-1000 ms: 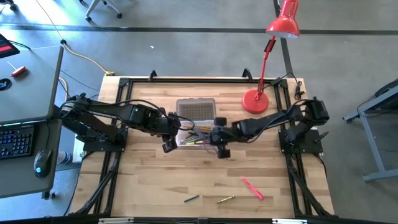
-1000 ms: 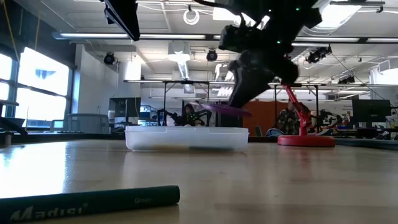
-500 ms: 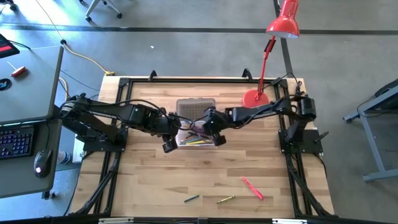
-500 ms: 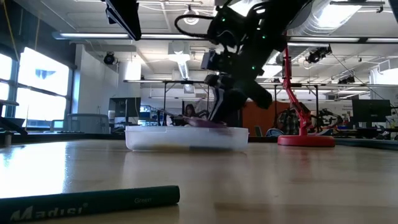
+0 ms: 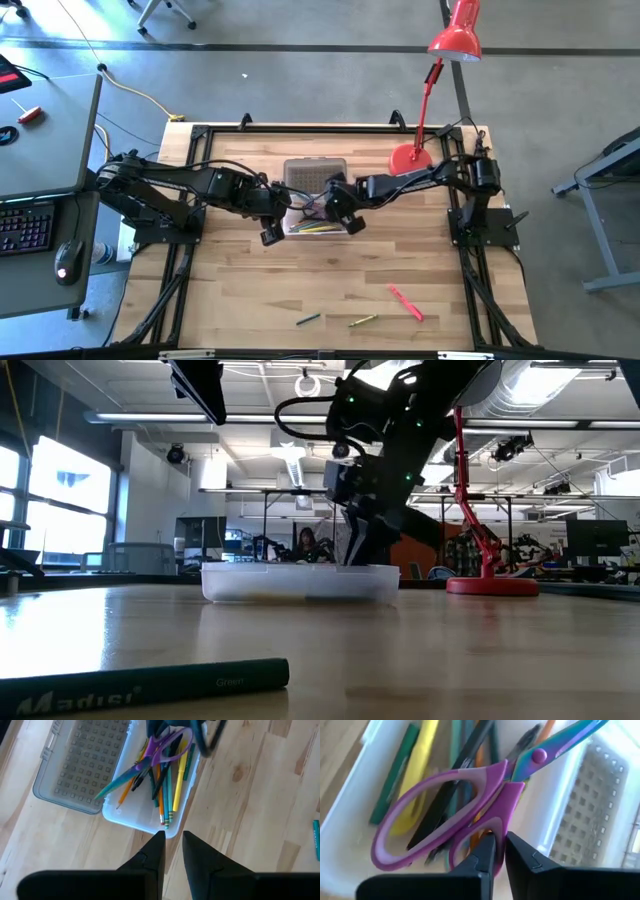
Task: Pick & place school supplies into a supply box
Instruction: Put the violet scissors into the supply box, then put the pink pen into the supply box
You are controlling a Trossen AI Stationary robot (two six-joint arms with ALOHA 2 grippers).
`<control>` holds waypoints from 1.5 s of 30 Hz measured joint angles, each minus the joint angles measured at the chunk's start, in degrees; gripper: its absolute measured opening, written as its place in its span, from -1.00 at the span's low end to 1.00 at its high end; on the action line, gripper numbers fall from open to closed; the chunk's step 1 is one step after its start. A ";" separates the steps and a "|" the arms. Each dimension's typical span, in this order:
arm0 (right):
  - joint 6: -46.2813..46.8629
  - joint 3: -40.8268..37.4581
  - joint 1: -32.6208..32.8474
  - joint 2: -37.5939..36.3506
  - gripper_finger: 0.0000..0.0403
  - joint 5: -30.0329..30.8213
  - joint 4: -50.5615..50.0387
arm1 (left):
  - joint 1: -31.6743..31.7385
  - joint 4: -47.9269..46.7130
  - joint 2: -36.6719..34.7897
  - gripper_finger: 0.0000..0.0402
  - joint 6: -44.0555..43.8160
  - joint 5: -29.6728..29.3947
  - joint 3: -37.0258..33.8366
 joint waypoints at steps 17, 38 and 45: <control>-19.13 -0.02 6.11 -0.04 -0.71 20.86 1.14 | 0.00 -0.07 0.00 -0.53 -0.02 -0.02 0.00; 51.70 25.68 26.01 -0.20 -0.71 5.80 -40.98 | 0.00 0.21 -0.04 -0.53 -0.31 0.47 -1.31; 65.57 22.13 37.56 -0.11 -0.71 3.07 -43.08 | 0.00 0.20 0.00 -0.53 -7.28 11.17 -10.67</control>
